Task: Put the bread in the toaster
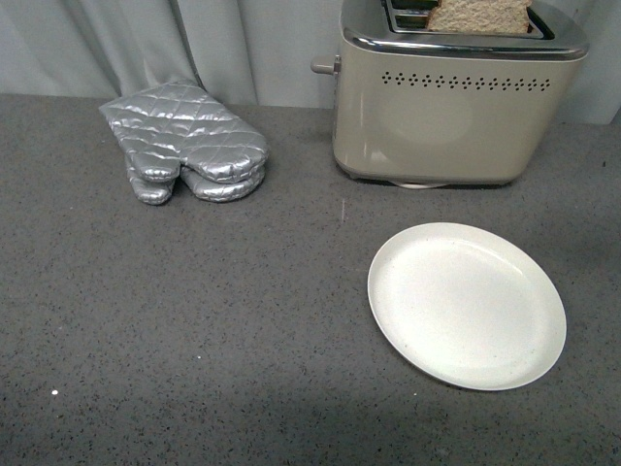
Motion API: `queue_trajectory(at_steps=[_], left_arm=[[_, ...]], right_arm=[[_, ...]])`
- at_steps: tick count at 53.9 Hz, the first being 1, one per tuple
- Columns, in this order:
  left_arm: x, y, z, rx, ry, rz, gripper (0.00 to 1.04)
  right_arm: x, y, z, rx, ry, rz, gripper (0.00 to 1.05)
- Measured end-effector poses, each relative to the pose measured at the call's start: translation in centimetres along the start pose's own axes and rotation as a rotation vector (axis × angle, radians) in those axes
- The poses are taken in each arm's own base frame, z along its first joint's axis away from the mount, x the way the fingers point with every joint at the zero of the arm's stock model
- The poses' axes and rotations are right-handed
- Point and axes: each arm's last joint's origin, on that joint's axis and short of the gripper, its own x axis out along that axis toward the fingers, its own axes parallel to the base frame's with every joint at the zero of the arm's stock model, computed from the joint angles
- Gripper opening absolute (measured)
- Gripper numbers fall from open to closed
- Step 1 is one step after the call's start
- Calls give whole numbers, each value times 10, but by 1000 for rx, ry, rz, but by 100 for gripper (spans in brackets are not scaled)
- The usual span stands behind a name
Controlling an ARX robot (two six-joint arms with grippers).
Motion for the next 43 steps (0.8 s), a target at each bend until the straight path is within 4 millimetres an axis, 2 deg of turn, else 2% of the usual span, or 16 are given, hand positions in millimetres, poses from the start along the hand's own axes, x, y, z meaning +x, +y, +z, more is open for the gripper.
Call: queue_trajectory(at_steps=[6,15,22,26,43], left_arm=[[0,0,0,0,0,0,98],[0,0,0,0,0,0,98],[0,0,0,0,0,0,98],[0,0,0,0,0,0,98],[0,0,0,0,0,0,98]], right_arm=[[-26,-9,-14,115,-58,148,67],[-45,-16,-35,151,-33,160,40],[-62,-24,-46,163,-41,169,12],[-68,-30,-51,161,-40,172,0],[-89,-35,-64,166,-35,158,0]])
